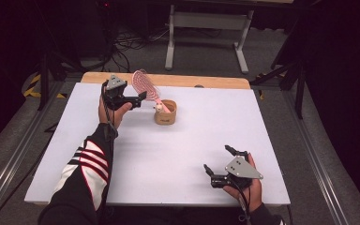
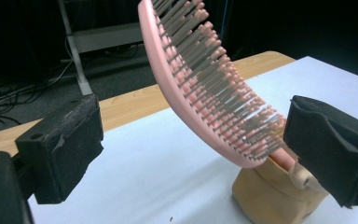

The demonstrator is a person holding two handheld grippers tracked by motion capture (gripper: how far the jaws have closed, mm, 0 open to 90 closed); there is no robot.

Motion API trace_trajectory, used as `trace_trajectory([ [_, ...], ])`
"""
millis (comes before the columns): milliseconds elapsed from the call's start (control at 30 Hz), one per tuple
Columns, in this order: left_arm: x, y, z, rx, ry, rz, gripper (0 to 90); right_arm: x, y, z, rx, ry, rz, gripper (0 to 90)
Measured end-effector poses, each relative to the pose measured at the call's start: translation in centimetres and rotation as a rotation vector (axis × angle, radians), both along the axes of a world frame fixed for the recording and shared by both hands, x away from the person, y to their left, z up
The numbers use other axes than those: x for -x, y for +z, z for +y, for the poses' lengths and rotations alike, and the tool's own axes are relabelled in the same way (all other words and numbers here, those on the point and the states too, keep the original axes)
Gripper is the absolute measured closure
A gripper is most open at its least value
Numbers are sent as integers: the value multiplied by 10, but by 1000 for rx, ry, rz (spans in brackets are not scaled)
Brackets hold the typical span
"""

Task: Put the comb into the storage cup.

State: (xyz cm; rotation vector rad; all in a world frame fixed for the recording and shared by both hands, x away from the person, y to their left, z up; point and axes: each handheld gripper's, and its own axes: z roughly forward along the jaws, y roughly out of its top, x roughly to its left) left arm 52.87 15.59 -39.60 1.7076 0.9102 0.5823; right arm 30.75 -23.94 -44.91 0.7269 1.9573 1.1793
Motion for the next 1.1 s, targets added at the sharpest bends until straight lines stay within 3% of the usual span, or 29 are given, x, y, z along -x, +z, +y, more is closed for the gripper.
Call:
trace_trajectory([
  [167,7,-3,2,1,-5,-11,57,0,0,1,2,-1,1,60],
  [333,15,-4,1,-23,-22,-38,58,0,-1,1,7,0,1,60],
  [367,18,-6,0,-46,-24,-42,58,-1,-1,2,10,0,-1,60],
  [633,26,-13,2,-64,-37,-50,57,0,-1,3,12,3,-2,60],
  [1100,46,-13,2,-65,-63,-92,56,0,-1,4,19,3,-6,60],
])
